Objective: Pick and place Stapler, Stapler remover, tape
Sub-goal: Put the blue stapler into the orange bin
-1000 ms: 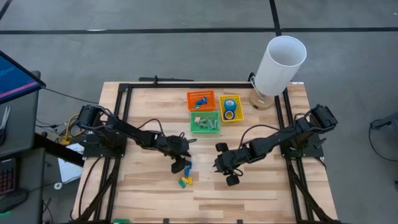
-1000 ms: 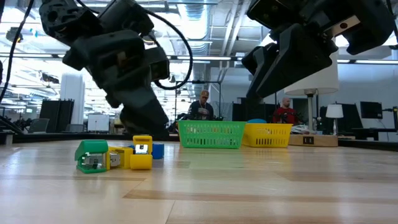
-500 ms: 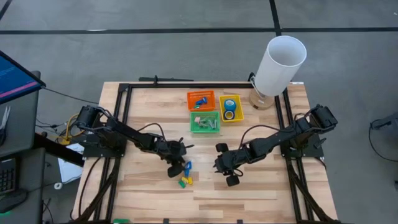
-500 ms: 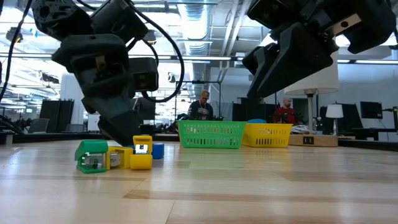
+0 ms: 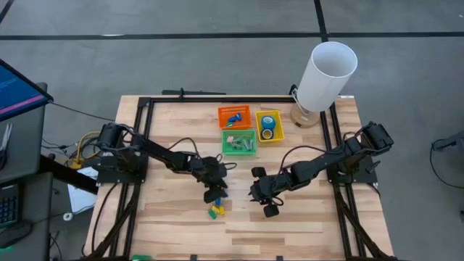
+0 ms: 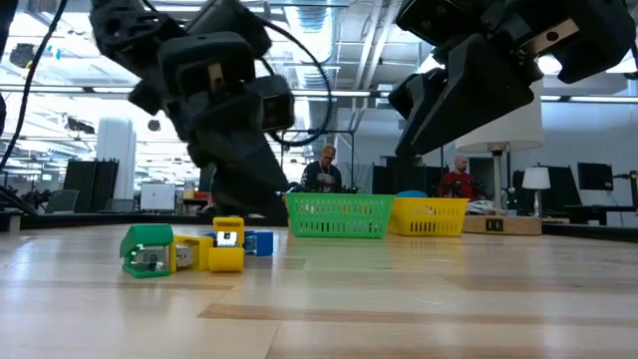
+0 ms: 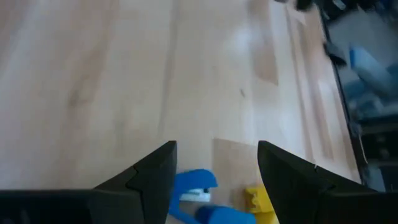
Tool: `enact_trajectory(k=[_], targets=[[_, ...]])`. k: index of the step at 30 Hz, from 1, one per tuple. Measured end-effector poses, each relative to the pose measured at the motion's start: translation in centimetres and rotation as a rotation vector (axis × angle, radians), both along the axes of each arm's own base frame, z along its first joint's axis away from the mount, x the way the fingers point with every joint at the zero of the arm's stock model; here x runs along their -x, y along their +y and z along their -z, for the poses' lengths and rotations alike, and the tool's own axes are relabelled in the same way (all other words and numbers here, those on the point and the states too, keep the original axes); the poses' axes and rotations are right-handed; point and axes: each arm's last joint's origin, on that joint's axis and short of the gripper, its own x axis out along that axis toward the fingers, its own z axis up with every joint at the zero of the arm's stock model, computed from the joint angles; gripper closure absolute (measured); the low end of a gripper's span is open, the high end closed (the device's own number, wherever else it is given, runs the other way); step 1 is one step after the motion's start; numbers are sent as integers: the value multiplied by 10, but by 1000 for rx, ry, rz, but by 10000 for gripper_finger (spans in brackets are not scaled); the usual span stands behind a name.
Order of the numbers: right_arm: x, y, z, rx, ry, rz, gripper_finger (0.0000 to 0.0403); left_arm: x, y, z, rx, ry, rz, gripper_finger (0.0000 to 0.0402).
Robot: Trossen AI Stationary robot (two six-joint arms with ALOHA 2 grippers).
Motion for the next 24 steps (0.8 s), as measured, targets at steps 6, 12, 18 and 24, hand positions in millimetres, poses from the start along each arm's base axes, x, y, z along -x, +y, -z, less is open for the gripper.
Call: enact_trajectory(k=[6,12,18,24], targets=[[1,0,1,2,8,-3,302,11,3,-28,-288,46,203,188],[1,2,1,12,7,-19,302,31,-8,-54,-813,-58,471,188],[2,4,1,12,4,-28,302,28,-22,-38,-1147,-116,819,188],[2,4,1,14,7,-27,302,17,-24,-6,-1261,-71,942,188]])
